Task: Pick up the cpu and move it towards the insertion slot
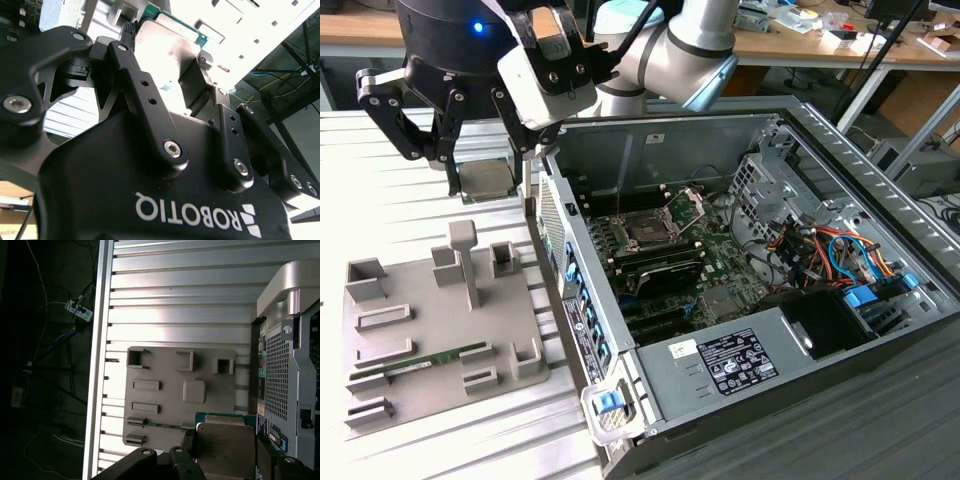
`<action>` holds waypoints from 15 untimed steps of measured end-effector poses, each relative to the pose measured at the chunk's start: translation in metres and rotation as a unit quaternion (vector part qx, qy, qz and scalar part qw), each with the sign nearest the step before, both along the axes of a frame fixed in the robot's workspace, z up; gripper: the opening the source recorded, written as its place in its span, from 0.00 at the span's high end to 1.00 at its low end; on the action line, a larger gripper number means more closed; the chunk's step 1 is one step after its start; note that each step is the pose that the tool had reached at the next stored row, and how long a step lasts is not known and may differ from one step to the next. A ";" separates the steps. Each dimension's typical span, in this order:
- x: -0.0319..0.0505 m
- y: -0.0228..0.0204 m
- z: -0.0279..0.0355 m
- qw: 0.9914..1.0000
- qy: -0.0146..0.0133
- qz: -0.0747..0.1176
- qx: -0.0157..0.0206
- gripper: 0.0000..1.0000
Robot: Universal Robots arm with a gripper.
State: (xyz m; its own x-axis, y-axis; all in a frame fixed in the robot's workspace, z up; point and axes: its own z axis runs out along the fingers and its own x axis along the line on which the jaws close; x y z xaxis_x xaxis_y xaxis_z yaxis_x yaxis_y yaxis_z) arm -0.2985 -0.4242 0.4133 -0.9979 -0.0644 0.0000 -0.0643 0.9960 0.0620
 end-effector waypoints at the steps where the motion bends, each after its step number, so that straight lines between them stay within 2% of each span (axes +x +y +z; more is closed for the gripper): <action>1: 0.0005 0.0000 0.0000 1.000 0.000 0.000 0.000 0.45; 15: 0.0072 0.0000 0.0000 1.000 0.000 0.000 0.000 0.45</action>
State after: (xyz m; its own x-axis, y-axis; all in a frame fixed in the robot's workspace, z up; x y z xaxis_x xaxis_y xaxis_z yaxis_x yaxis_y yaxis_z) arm -0.2913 -0.4242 0.4133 -0.9979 -0.0644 0.0000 -0.0643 0.9960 0.0620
